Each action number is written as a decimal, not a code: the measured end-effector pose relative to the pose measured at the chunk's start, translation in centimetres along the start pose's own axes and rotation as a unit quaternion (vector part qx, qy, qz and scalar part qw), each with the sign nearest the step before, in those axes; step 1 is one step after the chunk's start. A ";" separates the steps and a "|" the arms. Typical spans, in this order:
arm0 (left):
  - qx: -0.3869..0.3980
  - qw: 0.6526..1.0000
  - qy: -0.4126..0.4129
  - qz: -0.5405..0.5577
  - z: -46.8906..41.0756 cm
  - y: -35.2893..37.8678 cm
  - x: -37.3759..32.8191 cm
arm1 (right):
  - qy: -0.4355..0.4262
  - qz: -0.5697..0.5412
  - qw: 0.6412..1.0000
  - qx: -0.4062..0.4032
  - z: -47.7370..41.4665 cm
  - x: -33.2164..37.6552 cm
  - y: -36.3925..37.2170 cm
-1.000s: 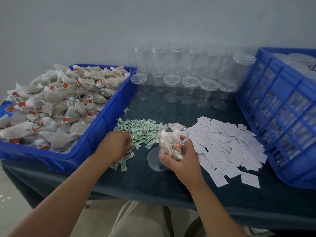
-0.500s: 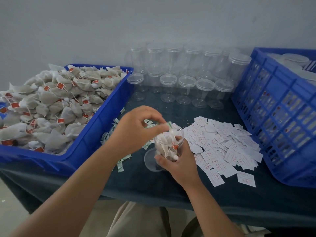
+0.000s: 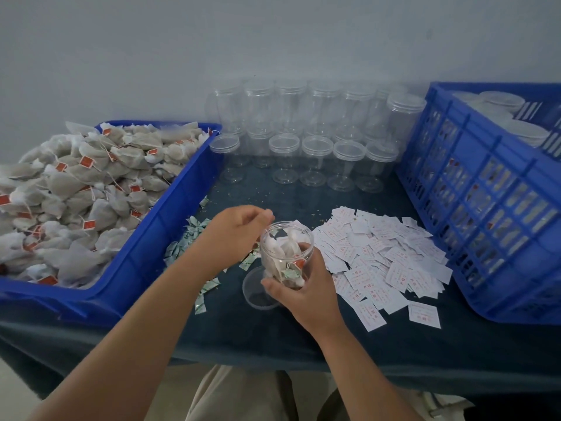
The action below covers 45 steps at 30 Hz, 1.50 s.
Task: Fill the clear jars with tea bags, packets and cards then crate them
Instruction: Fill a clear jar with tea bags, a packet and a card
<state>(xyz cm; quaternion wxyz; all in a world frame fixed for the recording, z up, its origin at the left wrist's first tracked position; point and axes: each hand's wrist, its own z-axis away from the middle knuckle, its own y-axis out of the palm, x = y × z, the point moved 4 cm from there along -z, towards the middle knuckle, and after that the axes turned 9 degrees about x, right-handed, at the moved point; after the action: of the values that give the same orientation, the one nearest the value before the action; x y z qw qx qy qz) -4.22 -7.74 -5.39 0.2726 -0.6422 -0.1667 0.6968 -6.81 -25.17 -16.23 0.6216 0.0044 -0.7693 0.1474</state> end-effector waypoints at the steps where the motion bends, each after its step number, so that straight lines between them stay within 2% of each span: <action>1: 0.036 0.999 -0.018 0.009 0.1 0.0 0.4 | 0.001 -0.004 1.000 -0.001 0.0 0.0 0.0; 3: 0.069 0.997 -0.028 0.006 0.5 -0.4 0.9 | -0.001 -0.007 1.000 0.000 0.0 -0.1 -0.1; 5: 0.043 0.998 -0.016 0.033 0.9 -1.3 0.7 | -0.002 0.005 1.000 0.002 0.0 0.1 -0.1; 7: 0.028 0.996 0.009 0.080 1.1 -1.9 0.4 | -0.007 0.016 1.000 0.001 0.0 0.2 0.0; 11: 0.056 0.984 0.083 0.148 1.6 -1.1 -1.6 | -0.019 0.012 1.000 -0.009 0.0 0.4 0.0; 12: 0.044 0.983 0.097 0.149 1.4 -1.0 -1.9 | -0.020 0.008 1.000 -0.010 0.0 0.3 -0.1; 14: -0.042 0.984 0.109 0.132 0.5 -1.5 -2.0 | -0.022 0.003 1.000 -0.011 0.1 0.2 -0.1; 16: -0.135 0.982 0.078 0.106 -1.1 -2.1 -0.9 | -0.024 0.001 1.000 -0.013 0.2 0.0 -0.1; 17: -0.137 0.986 0.051 0.085 -2.2 -1.9 -0.2 | -0.024 -0.002 1.000 -0.015 0.3 -0.1 0.0; 19: -0.042 0.999 0.012 -0.015 -4.8 -0.3 1.2 | -0.031 -0.005 0.999 -0.022 0.4 -0.1 0.0; 21: 0.065 0.985 0.033 -0.157 -7.2 2.0 1.9 | -0.040 0.006 0.999 -0.034 0.4 0.1 -0.1; 22: 0.094 0.973 0.053 -0.206 -8.3 3.2 1.9 | -0.043 0.011 0.998 -0.040 0.5 0.3 -0.2; 24: 0.115 0.954 0.068 -0.269 -10.2 5.1 1.9 | -0.048 0.012 0.998 -0.050 0.4 0.4 -0.3; 28: 0.118 0.937 0.018 -0.328 -12.8 6.7 2.8 | -0.046 0.018 0.997 -0.062 0.3 0.4 -0.3; 32: 0.095 0.948 0.021 -0.302 -13.1 7.0 3.7 | -0.045 0.025 0.997 -0.060 0.0 0.2 -0.2; 36: 0.050 0.981 -0.010 -0.186 -13.2 7.0 4.5 | -0.041 0.022 0.997 -0.060 -0.1 0.2 -0.3; 41: 0.053 0.989 -0.063 -0.123 -14.0 7.1 5.1 | -0.039 0.027 0.997 -0.054 0.0 0.0 -0.3; 45: 0.036 0.998 -0.043 -0.018 -12.7 6.4 5.0 | -0.031 0.026 0.998 -0.055 0.0 0.1 -0.4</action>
<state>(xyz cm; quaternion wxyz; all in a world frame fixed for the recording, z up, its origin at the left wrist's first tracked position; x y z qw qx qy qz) 7.07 -11.39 -14.65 0.3010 -0.5982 -0.1648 0.7242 -6.74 -25.50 -16.09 0.5928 -0.0450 -0.7949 0.1210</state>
